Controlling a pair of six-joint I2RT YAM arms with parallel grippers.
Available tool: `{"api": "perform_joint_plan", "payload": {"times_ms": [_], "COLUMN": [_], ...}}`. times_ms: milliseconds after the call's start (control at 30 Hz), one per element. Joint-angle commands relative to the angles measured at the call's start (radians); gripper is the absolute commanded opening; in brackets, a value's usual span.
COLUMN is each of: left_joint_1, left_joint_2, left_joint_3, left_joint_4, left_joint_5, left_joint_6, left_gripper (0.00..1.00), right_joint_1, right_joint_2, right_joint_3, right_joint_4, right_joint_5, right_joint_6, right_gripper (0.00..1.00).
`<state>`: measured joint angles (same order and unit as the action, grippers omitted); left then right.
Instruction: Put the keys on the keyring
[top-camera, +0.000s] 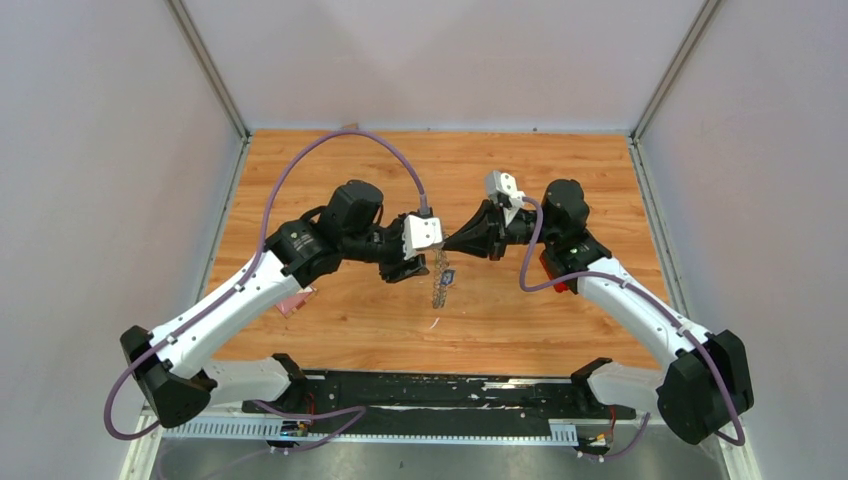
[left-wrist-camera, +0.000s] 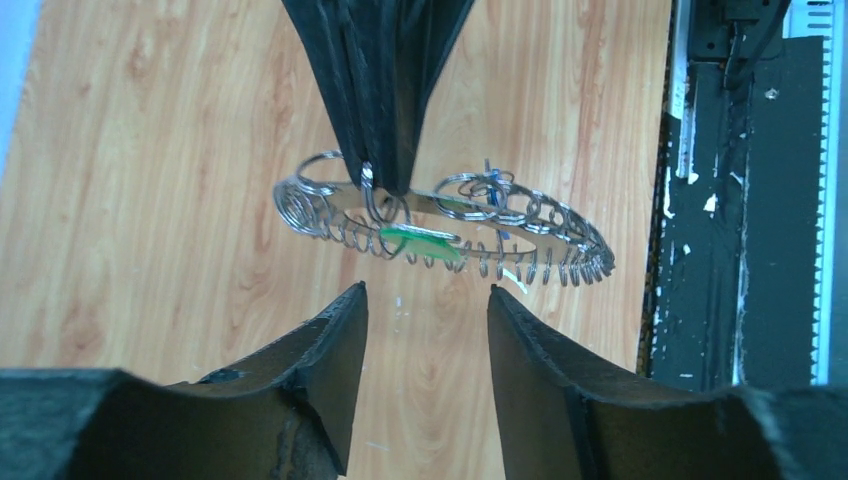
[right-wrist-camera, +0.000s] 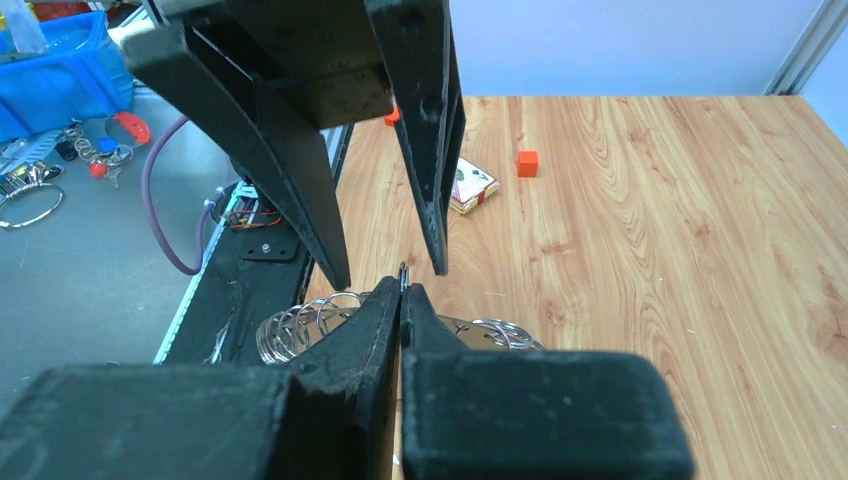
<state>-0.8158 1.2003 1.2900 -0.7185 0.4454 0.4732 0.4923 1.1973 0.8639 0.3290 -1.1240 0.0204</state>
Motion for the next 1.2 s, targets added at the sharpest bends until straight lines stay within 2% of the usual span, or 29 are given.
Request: {"api": "perform_joint_plan", "payload": {"times_ms": [0,567,767,1167], "left_joint_1": [0.006,0.007,0.007,0.007], "left_joint_2": [-0.055,-0.002,-0.003,-0.007], "left_joint_3": [-0.081,-0.120,-0.125,-0.143], "left_joint_4": [0.166,0.272,0.266,0.249], "left_joint_5": [0.058,0.135,0.135,0.129], "left_joint_6": [-0.076,-0.140,-0.133,-0.104], "left_gripper": [0.57,0.57,0.43,0.22], "right_joint_1": [-0.006,-0.007,-0.007,-0.008], "right_joint_2": [-0.030,-0.029,-0.028,-0.038], "right_joint_3": [0.021,0.021,0.021,0.018], "right_joint_4": [0.013,0.007,0.005,0.007], "right_joint_5": [-0.004,-0.005,-0.004,0.007], "right_joint_6": [-0.014,-0.016,-0.016,-0.017], "right_gripper": [0.00,0.00,0.00,0.00]}}
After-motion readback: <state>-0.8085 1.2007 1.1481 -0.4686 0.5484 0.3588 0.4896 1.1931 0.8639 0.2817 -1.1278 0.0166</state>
